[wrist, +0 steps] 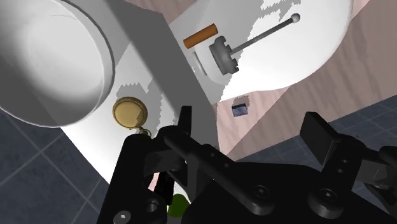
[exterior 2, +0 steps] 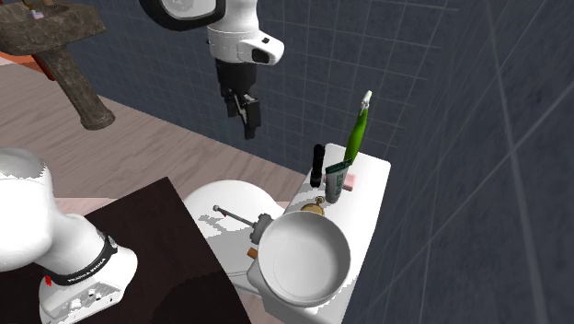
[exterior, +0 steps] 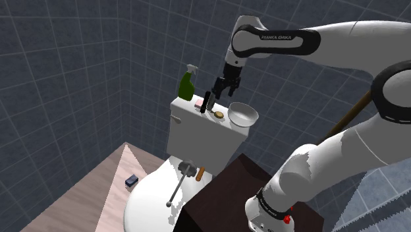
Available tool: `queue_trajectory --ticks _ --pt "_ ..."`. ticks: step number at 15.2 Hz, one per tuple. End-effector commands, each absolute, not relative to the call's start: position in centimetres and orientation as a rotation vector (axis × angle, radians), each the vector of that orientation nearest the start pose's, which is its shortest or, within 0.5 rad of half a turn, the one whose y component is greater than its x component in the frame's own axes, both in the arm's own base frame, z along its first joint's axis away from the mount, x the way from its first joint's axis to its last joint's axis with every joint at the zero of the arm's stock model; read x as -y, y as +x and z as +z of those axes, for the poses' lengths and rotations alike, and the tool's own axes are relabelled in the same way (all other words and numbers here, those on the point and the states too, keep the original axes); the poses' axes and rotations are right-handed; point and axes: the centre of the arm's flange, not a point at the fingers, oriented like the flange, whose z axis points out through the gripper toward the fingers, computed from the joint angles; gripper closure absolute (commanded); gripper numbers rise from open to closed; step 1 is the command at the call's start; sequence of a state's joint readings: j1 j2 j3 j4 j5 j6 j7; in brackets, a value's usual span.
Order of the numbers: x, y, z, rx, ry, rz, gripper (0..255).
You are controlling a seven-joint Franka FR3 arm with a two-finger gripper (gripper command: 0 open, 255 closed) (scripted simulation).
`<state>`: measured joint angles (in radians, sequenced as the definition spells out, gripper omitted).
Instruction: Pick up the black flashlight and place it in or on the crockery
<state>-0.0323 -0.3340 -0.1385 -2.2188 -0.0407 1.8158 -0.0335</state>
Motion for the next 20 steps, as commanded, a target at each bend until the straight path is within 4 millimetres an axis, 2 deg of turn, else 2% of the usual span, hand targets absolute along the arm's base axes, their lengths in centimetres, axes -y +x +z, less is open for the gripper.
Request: queue_trajectory --ticks 1,14,20 --pt "9.9 45.6 49.5 -0.18 -3.125 0.095 0" --pt "18.4 58.3 44.0 -0.166 -3.144 -0.002 0" --pt "18.4 58.3 40.9 -0.166 -3.144 -0.002 0"
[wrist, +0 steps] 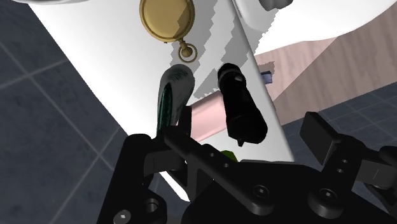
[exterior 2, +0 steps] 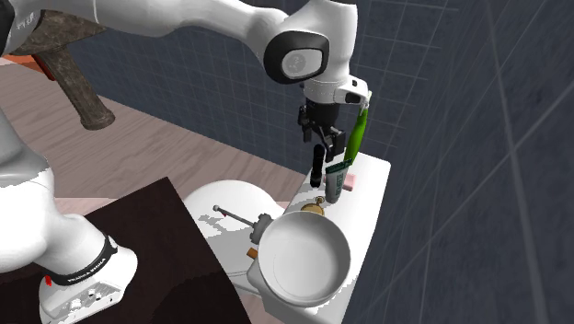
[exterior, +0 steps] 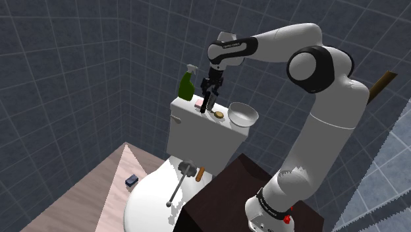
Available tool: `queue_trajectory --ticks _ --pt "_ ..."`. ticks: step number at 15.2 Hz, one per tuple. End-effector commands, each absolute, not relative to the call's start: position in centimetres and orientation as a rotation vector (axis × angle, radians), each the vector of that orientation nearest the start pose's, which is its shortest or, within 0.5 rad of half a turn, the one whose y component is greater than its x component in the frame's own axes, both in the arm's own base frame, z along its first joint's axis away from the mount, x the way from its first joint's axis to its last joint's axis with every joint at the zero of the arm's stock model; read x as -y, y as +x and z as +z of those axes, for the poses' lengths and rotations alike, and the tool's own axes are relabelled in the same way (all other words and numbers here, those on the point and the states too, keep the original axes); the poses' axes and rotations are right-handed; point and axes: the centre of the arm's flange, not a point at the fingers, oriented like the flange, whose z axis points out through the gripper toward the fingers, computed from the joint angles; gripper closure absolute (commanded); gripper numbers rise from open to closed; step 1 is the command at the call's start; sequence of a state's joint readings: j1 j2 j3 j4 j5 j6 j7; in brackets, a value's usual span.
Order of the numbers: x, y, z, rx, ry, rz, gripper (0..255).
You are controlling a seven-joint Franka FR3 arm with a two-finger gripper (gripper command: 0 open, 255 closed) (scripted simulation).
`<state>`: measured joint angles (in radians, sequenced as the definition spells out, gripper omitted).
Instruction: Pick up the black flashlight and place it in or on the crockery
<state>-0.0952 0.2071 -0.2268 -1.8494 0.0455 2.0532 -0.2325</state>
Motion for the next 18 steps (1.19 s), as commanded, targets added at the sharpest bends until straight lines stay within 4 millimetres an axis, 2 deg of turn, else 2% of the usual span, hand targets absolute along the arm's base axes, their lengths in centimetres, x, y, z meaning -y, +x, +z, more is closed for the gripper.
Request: queue_trajectory --ticks 1,10,11,18 --pt "18.44 58.3 40.34 -0.166 -3.144 -0.002 0" --pt "18.44 58.3 40.04 -0.166 -3.144 -0.001 0" --pt "18.44 58.3 40.04 -0.166 -3.144 -0.001 255" --pt "18.44 58.3 40.04 -0.166 -3.144 -0.001 255"
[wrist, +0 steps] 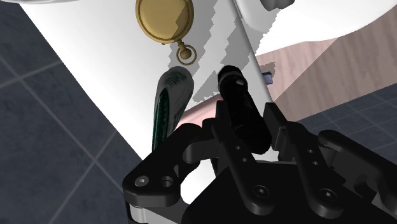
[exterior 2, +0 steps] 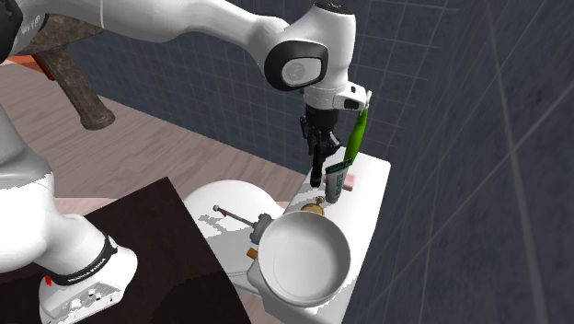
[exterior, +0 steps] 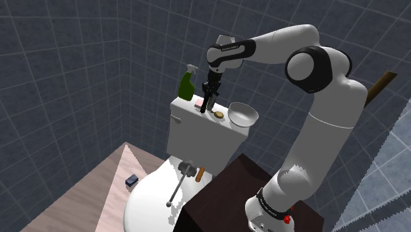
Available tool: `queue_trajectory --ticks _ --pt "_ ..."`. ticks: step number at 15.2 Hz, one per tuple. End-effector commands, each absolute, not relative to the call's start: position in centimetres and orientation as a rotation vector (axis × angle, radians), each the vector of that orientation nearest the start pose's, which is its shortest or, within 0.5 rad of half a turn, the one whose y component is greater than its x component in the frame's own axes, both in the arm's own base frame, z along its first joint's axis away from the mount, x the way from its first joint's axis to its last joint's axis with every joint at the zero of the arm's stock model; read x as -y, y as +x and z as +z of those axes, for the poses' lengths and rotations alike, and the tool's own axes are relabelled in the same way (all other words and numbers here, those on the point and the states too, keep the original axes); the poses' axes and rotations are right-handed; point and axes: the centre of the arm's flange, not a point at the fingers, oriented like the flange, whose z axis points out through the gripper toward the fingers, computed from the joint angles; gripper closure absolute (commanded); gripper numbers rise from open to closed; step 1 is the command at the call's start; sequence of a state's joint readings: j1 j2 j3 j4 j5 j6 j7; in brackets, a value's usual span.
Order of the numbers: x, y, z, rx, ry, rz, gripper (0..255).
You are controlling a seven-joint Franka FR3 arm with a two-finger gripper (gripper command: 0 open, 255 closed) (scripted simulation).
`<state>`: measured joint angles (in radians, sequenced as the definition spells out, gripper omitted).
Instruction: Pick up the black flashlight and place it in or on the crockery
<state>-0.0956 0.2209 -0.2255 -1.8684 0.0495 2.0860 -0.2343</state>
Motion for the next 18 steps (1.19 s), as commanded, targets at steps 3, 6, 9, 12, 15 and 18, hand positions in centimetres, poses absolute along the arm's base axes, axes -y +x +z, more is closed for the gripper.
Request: queue_trajectory --ticks 3,6,9,12,15,18 --pt "18.4 58.3 40.6 -0.166 -3.144 -0.002 255" --pt "18.4 58.3 42.1 -0.166 -3.144 -0.002 255" --pt "18.4 58.3 43.7 -0.166 -3.144 -0.002 255" --pt "18.4 58.3 45.3 -0.166 -3.144 -0.002 255" --pt "18.4 58.3 46.9 -0.166 -3.144 -0.002 255" --pt "18.4 58.3 48.5 -0.166 -3.144 -0.002 255"
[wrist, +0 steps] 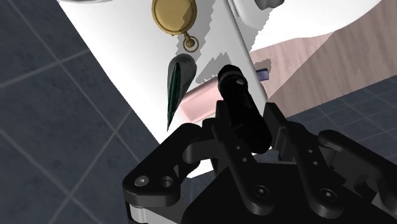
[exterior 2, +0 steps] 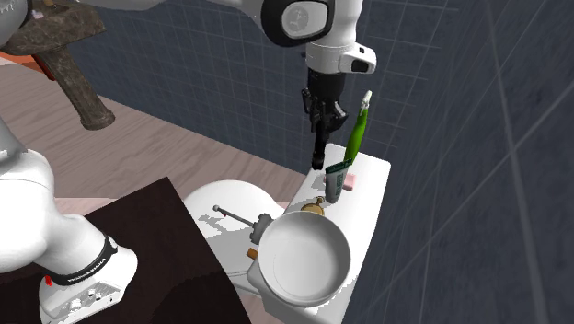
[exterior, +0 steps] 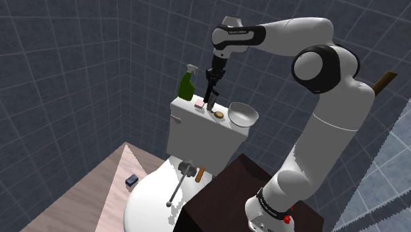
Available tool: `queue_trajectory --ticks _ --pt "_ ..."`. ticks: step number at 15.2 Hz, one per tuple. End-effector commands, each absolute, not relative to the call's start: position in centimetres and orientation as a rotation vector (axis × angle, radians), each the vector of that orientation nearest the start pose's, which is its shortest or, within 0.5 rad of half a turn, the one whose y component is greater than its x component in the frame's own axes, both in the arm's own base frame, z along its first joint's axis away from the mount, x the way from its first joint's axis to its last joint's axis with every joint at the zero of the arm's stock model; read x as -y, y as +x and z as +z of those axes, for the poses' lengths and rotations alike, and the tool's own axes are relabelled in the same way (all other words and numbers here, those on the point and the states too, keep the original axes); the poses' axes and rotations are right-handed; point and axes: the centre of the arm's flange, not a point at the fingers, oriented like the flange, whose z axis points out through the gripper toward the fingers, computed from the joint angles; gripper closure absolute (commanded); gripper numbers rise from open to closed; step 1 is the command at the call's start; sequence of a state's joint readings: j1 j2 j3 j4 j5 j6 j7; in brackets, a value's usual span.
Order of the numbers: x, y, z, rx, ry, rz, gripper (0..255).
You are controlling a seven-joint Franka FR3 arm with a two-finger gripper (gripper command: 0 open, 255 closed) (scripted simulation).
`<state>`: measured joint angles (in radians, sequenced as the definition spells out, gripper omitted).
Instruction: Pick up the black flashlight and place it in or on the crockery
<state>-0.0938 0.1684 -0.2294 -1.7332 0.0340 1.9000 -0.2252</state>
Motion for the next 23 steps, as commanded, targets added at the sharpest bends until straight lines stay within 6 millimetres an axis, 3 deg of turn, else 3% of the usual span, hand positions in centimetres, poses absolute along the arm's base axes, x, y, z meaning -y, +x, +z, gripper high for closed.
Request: queue_trajectory --ticks 1,14,23 --pt "18.4 58.3 49.0 -0.166 -3.144 -0.002 255" --pt "18.4 58.3 55.5 -0.166 -3.144 -0.002 255" --pt "25.9 49.4 58.1 -0.166 -3.144 -0.002 255"
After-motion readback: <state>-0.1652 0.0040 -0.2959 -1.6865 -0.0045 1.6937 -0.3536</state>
